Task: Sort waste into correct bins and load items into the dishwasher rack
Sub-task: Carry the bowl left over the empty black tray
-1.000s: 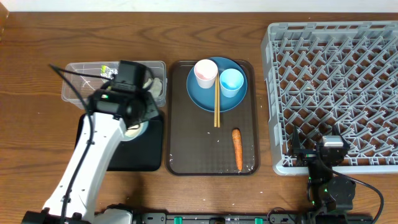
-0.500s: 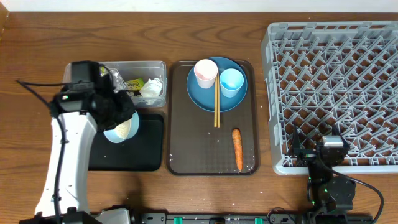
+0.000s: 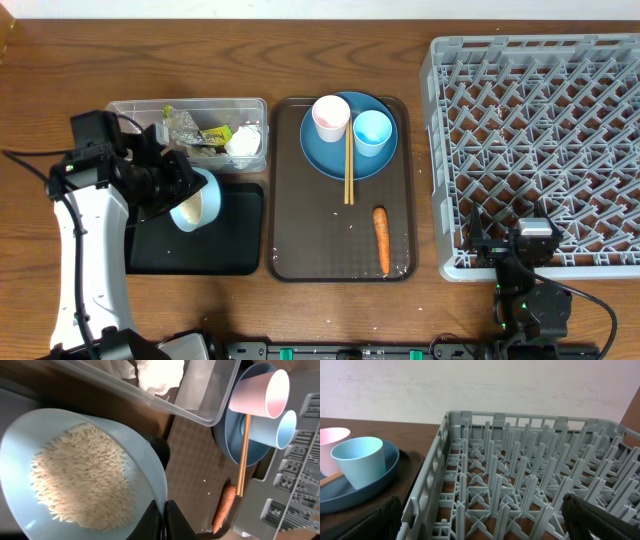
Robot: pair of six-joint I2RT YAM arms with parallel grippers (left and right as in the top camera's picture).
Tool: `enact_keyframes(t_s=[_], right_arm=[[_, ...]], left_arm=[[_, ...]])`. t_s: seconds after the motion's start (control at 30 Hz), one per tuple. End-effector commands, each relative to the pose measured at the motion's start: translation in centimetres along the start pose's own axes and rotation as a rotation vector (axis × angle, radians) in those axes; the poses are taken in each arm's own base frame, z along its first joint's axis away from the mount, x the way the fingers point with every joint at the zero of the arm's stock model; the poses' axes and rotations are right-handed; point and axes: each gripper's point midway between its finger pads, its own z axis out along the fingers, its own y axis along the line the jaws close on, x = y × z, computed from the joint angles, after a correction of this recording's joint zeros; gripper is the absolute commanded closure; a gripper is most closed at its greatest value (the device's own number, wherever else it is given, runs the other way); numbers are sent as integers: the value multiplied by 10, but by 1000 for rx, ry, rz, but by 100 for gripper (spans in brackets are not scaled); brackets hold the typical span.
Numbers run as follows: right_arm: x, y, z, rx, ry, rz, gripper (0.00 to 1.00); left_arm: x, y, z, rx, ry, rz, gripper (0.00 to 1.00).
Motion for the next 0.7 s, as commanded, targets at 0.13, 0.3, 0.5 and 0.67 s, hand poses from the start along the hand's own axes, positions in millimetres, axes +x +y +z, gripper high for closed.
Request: enact_keyframes(t_s=[0.13,0.3,0.5,0.67], right_arm=[[1,2,0,-5,0,-5,1],[1,2,0,-5,0,-5,1],[1,2,0,-5,0,-5,1],[1,2,0,-5,0,-5,1]], left_arm=[[3,-1,-3,94,-7,-3,94],[1,-3,-2,116,-16,2,94],[2,-9,-3,157,-10,14,94],[5,-20,-5,223,2,46,94]])
